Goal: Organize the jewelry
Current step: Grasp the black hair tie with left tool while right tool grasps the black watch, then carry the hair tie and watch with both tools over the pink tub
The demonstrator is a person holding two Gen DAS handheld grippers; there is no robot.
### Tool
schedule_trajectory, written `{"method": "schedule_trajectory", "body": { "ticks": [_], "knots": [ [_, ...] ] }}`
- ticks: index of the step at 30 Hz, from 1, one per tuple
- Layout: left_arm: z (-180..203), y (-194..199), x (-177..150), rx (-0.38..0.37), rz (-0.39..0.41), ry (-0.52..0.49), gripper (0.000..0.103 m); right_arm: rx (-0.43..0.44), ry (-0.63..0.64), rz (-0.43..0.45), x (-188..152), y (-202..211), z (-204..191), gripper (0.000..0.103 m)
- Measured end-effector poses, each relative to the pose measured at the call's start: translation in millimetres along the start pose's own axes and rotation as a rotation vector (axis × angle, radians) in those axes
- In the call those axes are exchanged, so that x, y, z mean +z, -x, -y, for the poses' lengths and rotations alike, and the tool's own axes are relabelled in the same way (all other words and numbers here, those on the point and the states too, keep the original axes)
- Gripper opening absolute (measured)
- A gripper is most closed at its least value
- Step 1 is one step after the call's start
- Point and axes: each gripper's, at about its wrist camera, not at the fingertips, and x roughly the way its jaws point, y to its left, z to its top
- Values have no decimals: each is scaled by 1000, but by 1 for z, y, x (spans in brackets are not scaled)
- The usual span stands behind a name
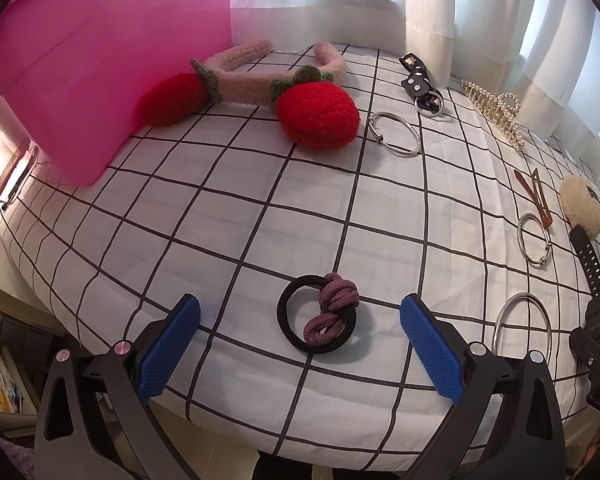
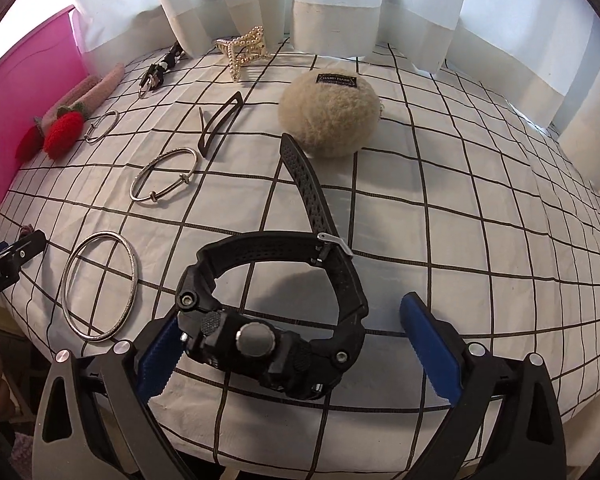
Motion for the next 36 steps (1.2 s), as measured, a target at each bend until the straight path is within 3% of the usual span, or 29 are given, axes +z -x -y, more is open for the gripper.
{"method": "schedule_trajectory", "body": {
  "ticks": [4,6,7,9,12,18,25,36],
  "knots": [
    [6,5,-1,-20,7,-27,83,11,-2,-21,7,-3,-3,93],
    [9,9,-3,-32,16,-45,65,18,7,-5,6,1,-4,84],
    [11,11,-3,-38,18,-51,61,21,20,6,6,4,-6,69],
    [13,13,-3,-46,23,-59,35,27,20,-2,6,4,-6,69],
    [14,15,-3,-49,20,-74,14,39,16,-5,6,5,-5,69],
    [11,15,2,-64,-8,-62,14,79,-33,-13,6,8,1,69],
    [5,41,12,-89,24,-55,14,117,-46,16,6,27,-1,69],
    [-6,97,51,-137,138,-41,14,185,-11,169,46,94,-25,69]
  ]
}}
